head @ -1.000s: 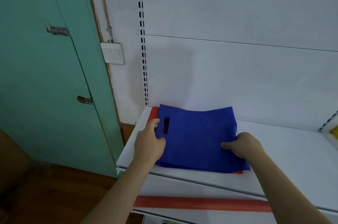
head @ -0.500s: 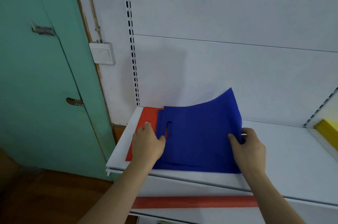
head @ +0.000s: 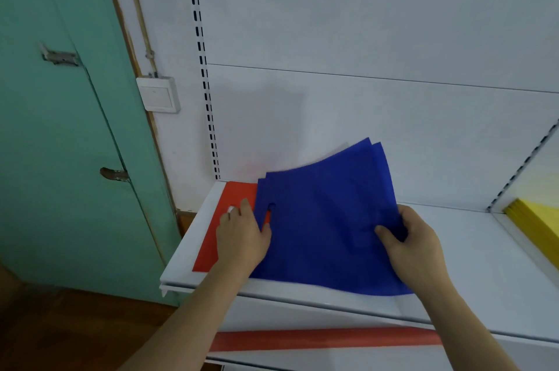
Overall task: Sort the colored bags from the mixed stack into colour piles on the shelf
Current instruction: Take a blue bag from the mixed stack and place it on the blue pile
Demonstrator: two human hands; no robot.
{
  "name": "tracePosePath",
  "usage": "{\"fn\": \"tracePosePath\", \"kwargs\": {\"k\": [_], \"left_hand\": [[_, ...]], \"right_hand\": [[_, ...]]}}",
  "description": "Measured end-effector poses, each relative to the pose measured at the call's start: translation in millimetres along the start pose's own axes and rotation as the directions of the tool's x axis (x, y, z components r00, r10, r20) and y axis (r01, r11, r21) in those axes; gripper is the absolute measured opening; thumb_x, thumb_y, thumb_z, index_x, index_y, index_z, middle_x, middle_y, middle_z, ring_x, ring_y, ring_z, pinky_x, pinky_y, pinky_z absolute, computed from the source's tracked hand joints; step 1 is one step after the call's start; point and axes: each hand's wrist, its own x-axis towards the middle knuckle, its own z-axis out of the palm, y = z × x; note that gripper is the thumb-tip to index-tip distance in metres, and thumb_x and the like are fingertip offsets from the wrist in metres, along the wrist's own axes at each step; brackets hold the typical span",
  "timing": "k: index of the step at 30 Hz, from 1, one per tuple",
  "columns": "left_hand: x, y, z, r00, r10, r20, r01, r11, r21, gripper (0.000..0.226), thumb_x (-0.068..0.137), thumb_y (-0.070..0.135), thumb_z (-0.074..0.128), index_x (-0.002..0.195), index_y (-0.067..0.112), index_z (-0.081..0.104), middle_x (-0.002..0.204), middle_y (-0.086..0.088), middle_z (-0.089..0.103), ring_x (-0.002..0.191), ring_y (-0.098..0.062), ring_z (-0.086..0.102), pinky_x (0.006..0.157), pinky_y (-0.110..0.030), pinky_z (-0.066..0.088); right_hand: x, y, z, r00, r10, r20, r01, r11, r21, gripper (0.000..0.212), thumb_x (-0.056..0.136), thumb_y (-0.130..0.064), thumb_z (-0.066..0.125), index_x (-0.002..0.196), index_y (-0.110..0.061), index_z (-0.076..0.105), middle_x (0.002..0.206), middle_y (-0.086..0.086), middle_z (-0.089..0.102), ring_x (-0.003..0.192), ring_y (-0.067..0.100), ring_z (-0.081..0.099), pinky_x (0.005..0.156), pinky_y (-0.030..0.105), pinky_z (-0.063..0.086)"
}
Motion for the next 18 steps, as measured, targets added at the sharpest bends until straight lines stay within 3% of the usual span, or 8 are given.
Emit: {"fn": "tracePosePath", "kwargs": {"k": [3, 5, 6, 8, 10, 13, 15, 18], "left_hand": [[6, 5, -3, 0.995, -0.074, 0.070, 0.097, 0.901, -0.422, 0.072, 0.100, 0.047, 0.064, 0.158, 0.016, 0.034, 0.139, 0.003, 0.058, 0.118, -0.014, 0.058, 0.092, -0.032, 0.052], [13, 11, -7, 0.966, -0.137, 0.217, 0.253, 0.650, -0.716, 0.051, 0.100, 0.041, 0.066, 0.146, 0.023, 0.052, 0.133, 0.010, 0.065, 0.111, -0.009, 0.065, 0.083, -0.027, 0.052], [17, 13, -7, 0.956, -0.147, 0.253, 0.291, 0.560, -0.775, 0.036, 0.100, 0.038, 0.067, 0.134, 0.027, 0.062, 0.125, 0.008, 0.072, 0.104, -0.012, 0.070, 0.080, -0.029, 0.055], [22, 15, -8, 0.971, -0.151, 0.184, 0.236, 0.509, -0.828, 0.015, 0.099, 0.032, 0.069, 0.114, 0.033, 0.069, 0.111, 0.007, 0.077, 0.096, -0.014, 0.075, 0.078, -0.035, 0.059], [23, 17, -11, 0.989, -0.135, 0.057, 0.118, 0.499, -0.859, 0.017, 0.098, 0.028, 0.070, 0.112, 0.038, 0.069, 0.109, 0.011, 0.077, 0.101, -0.012, 0.074, 0.082, -0.037, 0.058], [16, 18, -14, 0.997, -0.074, -0.023, 0.019, 0.520, -0.854, 0.018, 0.090, 0.043, 0.067, 0.108, 0.042, 0.067, 0.110, 0.012, 0.077, 0.104, -0.011, 0.073, 0.084, -0.036, 0.057], [7, 15, -12, 0.999, -0.032, -0.041, -0.014, 0.587, -0.810, 0.019, 0.094, 0.050, 0.057, 0.108, 0.042, 0.067, 0.111, 0.016, 0.076, 0.103, -0.005, 0.072, 0.082, -0.034, 0.057], [-5, 11, -9, 0.994, 0.036, -0.103, -0.098, 0.702, -0.705, 0.020, 0.107, 0.039, 0.047, 0.107, 0.040, 0.066, 0.109, 0.022, 0.073, 0.100, 0.001, 0.068, 0.078, -0.028, 0.051]], "right_hand": [[-8, -4, -8, 0.995, -0.024, -0.097, 0.035, 0.994, 0.105, 0.028, 0.095, -0.026, 0.071, 0.094, -0.049, 0.056, 0.095, -0.028, 0.067, 0.085, -0.003, 0.062, 0.066, 0.028, 0.046], [-11, -3, -15, 0.989, -0.010, -0.145, 0.036, 0.984, 0.177, 0.027, 0.095, -0.025, 0.072, 0.094, -0.048, 0.058, 0.092, -0.025, 0.069, 0.084, -0.001, 0.065, 0.066, 0.030, 0.048], [-13, -1, -18, 0.986, -0.006, -0.164, 0.041, 0.978, 0.206, 0.027, 0.095, -0.025, 0.073, 0.094, -0.047, 0.059, 0.091, -0.023, 0.070, 0.083, 0.000, 0.066, 0.066, 0.031, 0.048], [-15, 3, -24, 0.979, -0.002, -0.202, 0.052, 0.969, 0.243, 0.025, 0.095, -0.026, 0.074, 0.094, -0.046, 0.059, 0.091, -0.021, 0.071, 0.082, 0.002, 0.067, 0.065, 0.032, 0.049], [-17, 5, -27, 0.968, 0.014, -0.249, 0.055, 0.961, 0.269, 0.023, 0.096, -0.031, 0.074, 0.096, -0.046, 0.057, 0.094, -0.021, 0.070, 0.083, 0.001, 0.067, 0.066, 0.034, 0.050], [-18, 10, -24, 0.965, 0.022, -0.262, 0.055, 0.957, 0.284, 0.019, 0.100, -0.035, 0.068, 0.105, -0.046, 0.054, 0.100, -0.022, 0.068, 0.087, 0.001, 0.066, 0.067, 0.034, 0.051], [-22, 14, -16, 0.977, 0.012, -0.212, 0.048, 0.961, 0.274, 0.017, 0.103, -0.034, 0.062, 0.112, -0.046, 0.053, 0.105, -0.024, 0.067, 0.090, 0.000, 0.065, 0.069, 0.033, 0.051], [-30, 20, -6, 0.978, 0.021, -0.206, 0.025, 0.976, 0.217, 0.015, 0.105, -0.030, 0.055, 0.111, -0.044, 0.056, 0.098, -0.023, 0.067, 0.084, 0.009, 0.066, 0.069, 0.035, 0.053]]}}
